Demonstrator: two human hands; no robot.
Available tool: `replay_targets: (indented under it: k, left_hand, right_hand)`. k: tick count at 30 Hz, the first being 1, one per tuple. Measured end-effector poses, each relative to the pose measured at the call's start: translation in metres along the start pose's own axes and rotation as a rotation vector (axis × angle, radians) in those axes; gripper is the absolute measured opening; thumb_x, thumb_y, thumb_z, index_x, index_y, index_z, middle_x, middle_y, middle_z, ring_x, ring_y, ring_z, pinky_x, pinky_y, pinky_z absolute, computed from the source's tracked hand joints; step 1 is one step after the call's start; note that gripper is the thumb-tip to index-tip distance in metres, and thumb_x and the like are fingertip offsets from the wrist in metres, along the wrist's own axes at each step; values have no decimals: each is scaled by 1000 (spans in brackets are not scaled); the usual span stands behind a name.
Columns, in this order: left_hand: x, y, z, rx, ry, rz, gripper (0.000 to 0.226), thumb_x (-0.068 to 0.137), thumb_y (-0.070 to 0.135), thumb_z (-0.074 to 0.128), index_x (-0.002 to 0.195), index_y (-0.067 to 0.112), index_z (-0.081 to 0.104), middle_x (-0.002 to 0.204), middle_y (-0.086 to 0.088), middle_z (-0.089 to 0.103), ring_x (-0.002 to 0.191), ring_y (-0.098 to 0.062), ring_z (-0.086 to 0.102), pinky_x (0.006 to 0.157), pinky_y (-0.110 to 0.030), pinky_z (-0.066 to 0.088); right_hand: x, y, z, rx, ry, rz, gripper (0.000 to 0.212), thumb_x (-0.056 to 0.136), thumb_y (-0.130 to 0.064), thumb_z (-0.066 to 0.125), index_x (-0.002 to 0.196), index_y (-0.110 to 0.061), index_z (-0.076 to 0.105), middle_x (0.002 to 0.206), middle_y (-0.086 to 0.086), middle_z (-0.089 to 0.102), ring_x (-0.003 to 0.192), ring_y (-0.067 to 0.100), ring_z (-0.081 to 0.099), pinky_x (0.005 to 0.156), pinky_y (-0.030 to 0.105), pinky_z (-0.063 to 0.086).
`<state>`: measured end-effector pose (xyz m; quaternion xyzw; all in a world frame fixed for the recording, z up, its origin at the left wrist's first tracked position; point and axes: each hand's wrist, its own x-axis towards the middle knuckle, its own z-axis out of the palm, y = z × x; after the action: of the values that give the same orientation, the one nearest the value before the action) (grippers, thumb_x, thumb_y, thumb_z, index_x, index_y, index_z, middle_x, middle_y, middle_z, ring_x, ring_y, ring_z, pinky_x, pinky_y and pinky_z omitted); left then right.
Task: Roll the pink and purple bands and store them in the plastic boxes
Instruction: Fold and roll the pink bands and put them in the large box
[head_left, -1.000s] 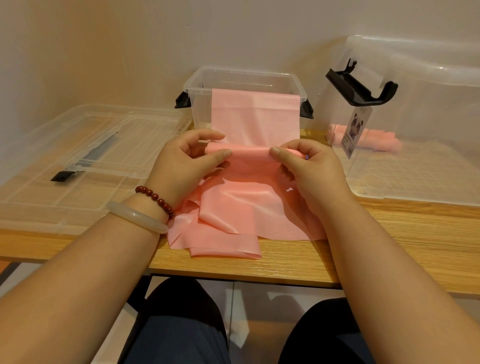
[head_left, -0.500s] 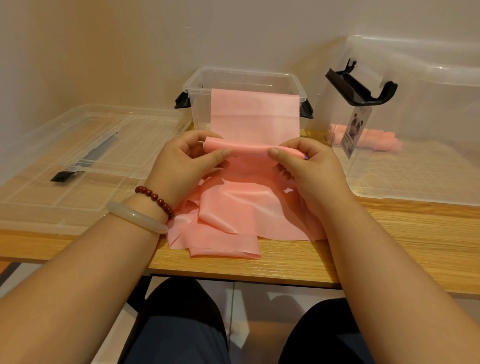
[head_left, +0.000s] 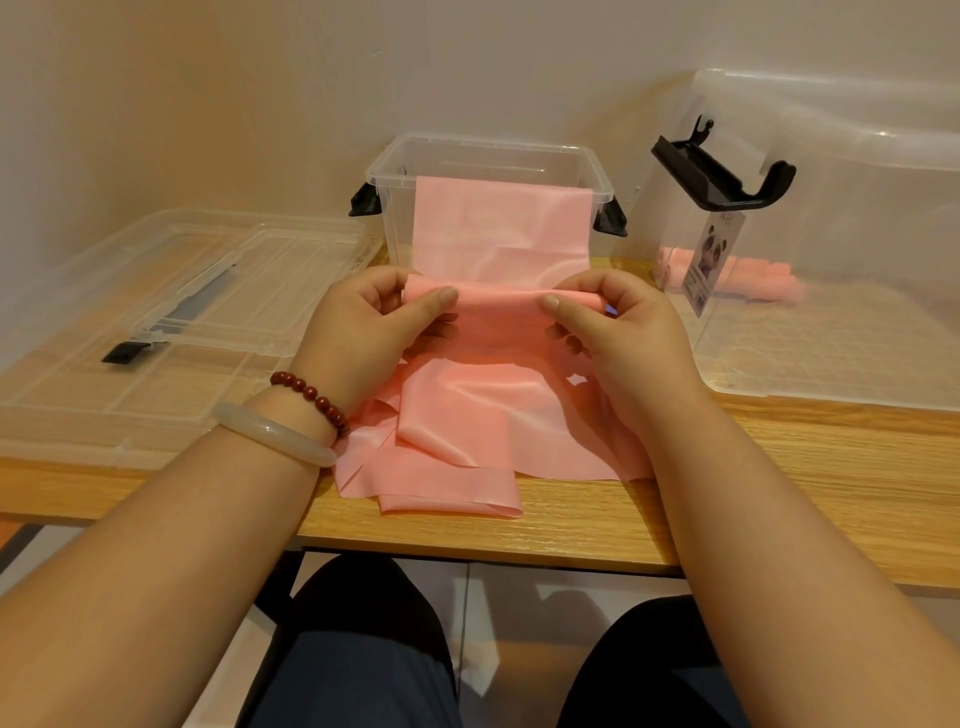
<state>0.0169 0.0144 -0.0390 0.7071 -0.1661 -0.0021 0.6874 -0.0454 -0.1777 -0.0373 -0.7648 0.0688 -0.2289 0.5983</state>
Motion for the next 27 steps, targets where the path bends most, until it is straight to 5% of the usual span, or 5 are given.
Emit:
replay_targets:
  k: [4, 7, 13, 19, 27]
  left_hand:
    - [0, 0, -2, -36, -26, 9, 28, 83, 5, 71, 106, 19, 63, 80, 0, 73, 77, -15, 72, 68, -27, 59]
    - [0, 0, -2, -30, -36, 16, 19, 83, 3, 70, 98, 14, 66, 80, -2, 73, 76, -15, 71, 68, -26, 58]
    - [1, -2, 1, -51, -10, -3, 7, 86, 6, 67, 92, 10, 66, 75, -7, 73, 71, -19, 70, 66, -27, 59]
    - [0, -2, -1, 30, -7, 14, 7, 85, 16, 70, 92, 17, 69, 78, 0, 74, 75, -15, 72, 66, -23, 57]
    - [0, -1, -1, 5, -21, 26, 14, 84, 6, 70, 95, 15, 66, 78, 0, 72, 72, -12, 71, 64, -21, 55]
  right_hand:
    - [1, 1, 1, 10, 25, 18, 13, 87, -19, 72, 89, -6, 71, 64, 1, 64, 57, 8, 55, 55, 22, 48]
    - [1, 1, 1, 11, 39, 32, 16, 88, -25, 71, 87, -9, 71, 64, -1, 64, 58, 9, 54, 57, 24, 48]
    - [-3, -3, -1, 101, -13, 46, 24, 83, -12, 76, 104, -17, 66, 96, 3, 66, 68, 7, 66, 61, 28, 58]
    - [-1, -2, 0, 28, 52, 0, 10, 86, -15, 73, 93, -9, 71, 76, 6, 69, 63, 4, 61, 59, 17, 51]
    - [0, -2, 1, 29, 51, 33, 7, 86, -27, 73, 85, -20, 71, 77, 1, 70, 68, 12, 64, 56, 23, 51]
